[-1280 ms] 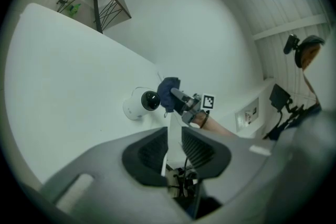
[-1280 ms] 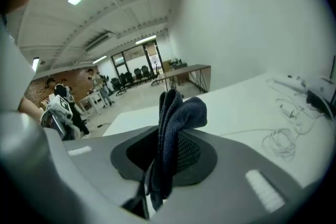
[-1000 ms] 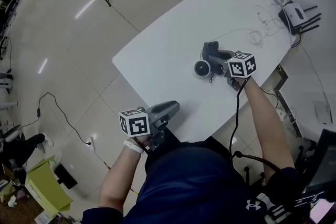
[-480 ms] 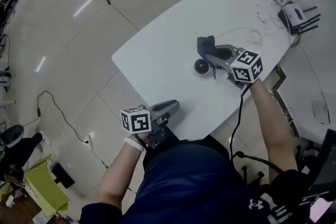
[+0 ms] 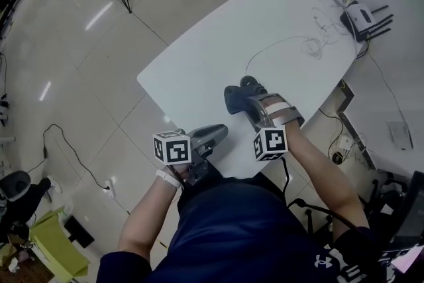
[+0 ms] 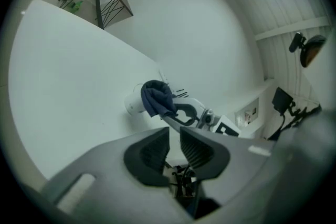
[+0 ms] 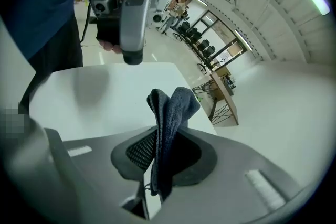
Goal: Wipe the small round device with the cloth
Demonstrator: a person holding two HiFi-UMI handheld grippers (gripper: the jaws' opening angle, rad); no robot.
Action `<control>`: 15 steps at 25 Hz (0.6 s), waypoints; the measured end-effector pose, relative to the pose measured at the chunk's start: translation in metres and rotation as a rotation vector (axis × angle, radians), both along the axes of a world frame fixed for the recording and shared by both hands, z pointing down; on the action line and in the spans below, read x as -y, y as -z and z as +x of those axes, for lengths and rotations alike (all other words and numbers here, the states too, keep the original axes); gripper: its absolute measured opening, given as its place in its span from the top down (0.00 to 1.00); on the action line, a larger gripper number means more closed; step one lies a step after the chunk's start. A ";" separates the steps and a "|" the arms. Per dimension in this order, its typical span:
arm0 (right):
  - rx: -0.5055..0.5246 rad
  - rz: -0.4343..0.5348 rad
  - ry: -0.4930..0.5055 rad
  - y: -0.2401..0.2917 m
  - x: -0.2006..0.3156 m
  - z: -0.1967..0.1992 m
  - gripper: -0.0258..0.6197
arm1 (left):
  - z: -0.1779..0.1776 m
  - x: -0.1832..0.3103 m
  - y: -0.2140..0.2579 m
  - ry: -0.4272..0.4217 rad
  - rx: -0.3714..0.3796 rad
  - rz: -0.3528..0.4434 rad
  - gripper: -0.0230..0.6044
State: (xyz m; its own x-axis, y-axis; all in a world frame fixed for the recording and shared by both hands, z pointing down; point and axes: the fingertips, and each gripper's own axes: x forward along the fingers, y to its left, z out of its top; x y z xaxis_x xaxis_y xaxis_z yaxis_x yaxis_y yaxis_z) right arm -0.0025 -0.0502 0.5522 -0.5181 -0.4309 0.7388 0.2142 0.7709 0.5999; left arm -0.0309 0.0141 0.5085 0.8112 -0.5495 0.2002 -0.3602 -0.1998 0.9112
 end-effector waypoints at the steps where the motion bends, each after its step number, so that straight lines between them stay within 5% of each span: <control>1: 0.005 -0.013 -0.027 -0.010 -0.002 0.001 0.85 | -0.003 -0.003 -0.002 0.002 0.003 -0.006 0.86; 6: 0.094 -0.119 -0.118 -0.033 -0.008 0.006 0.85 | -0.016 -0.017 -0.014 0.012 0.016 -0.038 0.86; 9: 0.379 -0.310 -0.234 0.008 -0.008 0.009 0.85 | -0.018 -0.021 -0.016 0.008 0.014 -0.041 0.86; 13: 0.968 -0.639 -0.730 0.064 0.056 0.067 0.85 | -0.016 -0.018 -0.013 0.004 0.009 -0.034 0.86; 15: 1.111 -0.735 -0.990 0.053 0.092 0.105 0.85 | -0.014 -0.016 -0.012 0.000 0.010 -0.031 0.86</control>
